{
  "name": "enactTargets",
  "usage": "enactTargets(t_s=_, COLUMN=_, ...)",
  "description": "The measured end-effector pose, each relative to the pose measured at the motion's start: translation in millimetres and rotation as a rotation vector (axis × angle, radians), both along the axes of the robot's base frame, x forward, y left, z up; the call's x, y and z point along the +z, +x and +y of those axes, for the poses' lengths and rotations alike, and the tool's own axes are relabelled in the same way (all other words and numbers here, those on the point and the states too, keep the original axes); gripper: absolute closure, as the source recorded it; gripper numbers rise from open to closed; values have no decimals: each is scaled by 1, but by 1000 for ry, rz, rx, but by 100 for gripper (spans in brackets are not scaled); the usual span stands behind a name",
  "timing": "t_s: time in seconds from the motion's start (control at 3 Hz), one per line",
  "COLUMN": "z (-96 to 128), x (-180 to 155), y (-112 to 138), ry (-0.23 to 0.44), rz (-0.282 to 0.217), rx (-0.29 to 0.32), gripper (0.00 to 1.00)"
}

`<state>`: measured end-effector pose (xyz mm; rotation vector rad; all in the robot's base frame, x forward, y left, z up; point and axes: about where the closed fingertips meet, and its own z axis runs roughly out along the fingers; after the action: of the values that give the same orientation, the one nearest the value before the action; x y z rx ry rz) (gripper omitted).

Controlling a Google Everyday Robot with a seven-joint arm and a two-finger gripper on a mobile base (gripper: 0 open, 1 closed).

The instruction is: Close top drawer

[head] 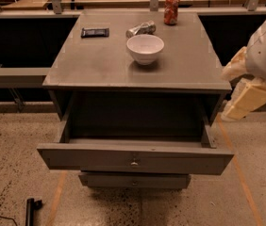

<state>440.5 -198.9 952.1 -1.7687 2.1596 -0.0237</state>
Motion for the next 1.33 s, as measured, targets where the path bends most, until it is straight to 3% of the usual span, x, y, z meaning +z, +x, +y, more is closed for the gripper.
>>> enactTargets(t_s=0.33, z=24, x=-45, y=3, ry=74, rz=27, rx=65, gripper=63)
enactTargets(t_s=0.67, z=42, x=-107, y=2, ry=138, rz=28, rx=113, gripper=95)
enactTargets(t_s=1.33, z=52, x=-187, y=3, ry=145, rz=-78, rx=147, gripper=100)
